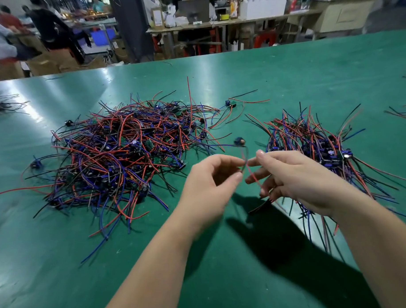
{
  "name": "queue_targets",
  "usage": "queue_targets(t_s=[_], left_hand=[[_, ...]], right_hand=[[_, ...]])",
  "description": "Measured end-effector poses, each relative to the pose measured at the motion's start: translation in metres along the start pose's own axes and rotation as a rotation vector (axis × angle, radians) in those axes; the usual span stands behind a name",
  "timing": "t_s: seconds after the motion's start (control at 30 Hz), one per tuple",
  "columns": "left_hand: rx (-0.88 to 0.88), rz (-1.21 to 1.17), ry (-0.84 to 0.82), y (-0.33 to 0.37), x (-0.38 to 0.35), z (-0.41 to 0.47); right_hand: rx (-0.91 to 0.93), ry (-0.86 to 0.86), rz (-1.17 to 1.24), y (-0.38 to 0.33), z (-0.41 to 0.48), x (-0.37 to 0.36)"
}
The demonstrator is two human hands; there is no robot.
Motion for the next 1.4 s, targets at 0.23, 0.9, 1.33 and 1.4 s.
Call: queue_targets(t_s=[0.23, 0.9, 1.33, 1.4], left_hand=[[0.067, -0.093, -0.082, 0.003, -0.008, -0.005], [0.264, -0.677, -0.132, 0.011, -0.006, -0.006], [0.417, -0.482, -0.191, 0.006, -0.011, -0.012], [0.426, -0.446, -0.253, 0.007, -0.012, -0.013]], right_hand=[[0.111, -0.008, 0.282, -0.007, 0.000, 0.005], [0.110, -0.104, 0.233, -0.009, -0.004, -0.001], [0.105, -0.080, 0.171, -0.008, -0.005, 0.004], [0.105, -0.051, 0.179, -0.009, -0.006, 0.009]])
Point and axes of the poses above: each hand's wrist, its own z-axis towards the middle knuckle, its own x-axis out of the back of the hand, y = z × x, the point moved 3 cm from there along z, towards the middle knuckle, and after that the axes turned 12 degrees about -x, right-handed, at the moved point
